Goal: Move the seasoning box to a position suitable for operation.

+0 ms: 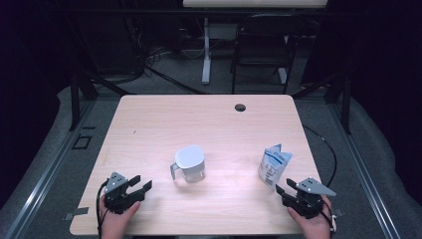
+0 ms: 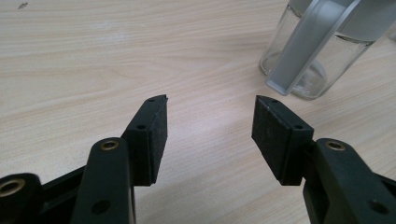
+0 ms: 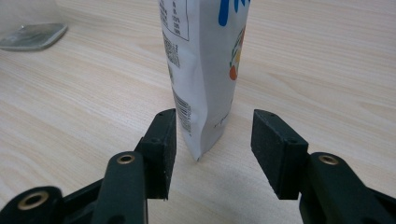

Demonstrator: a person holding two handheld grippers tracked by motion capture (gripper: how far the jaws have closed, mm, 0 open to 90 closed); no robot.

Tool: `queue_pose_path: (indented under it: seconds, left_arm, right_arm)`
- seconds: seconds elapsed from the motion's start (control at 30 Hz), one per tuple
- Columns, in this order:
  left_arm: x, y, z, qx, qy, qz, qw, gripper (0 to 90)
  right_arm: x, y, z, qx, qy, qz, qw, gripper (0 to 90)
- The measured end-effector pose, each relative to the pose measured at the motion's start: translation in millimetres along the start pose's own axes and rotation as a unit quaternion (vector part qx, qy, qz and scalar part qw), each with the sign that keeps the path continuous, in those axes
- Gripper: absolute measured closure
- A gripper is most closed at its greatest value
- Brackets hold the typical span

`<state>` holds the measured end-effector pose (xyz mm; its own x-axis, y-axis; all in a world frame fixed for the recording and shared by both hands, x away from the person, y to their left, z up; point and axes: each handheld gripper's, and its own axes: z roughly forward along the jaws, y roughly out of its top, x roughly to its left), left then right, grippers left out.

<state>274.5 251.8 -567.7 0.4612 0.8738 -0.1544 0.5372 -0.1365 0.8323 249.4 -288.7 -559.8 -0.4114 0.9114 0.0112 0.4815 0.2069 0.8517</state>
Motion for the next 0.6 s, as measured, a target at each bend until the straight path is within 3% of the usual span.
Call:
queue_pose_path:
  seconds: [0.27, 0.5, 0.6]
  left_arm:
    - [-7.4, 8.1, 2.9, -0.003, -0.012, -0.011, 0.9999, 49.9]
    - [-17.6, 10.2, 12.8, -0.001, -0.025, 0.006, 0.9997, 48.3]
    - [-22.4, 13.1, 15.9, 0.007, -0.024, 0.032, 0.9992, 48.2]
  right_arm:
    - [2.6, -2.8, 0.9, 0.010, 0.005, -0.002, 0.9999, 48.1]
    - [2.3, -1.2, -0.6, 0.009, 0.004, -0.005, 0.9999, 45.7]
    - [3.3, -1.2, 0.8, 0.008, 0.002, -0.005, 1.0000, 45.6]
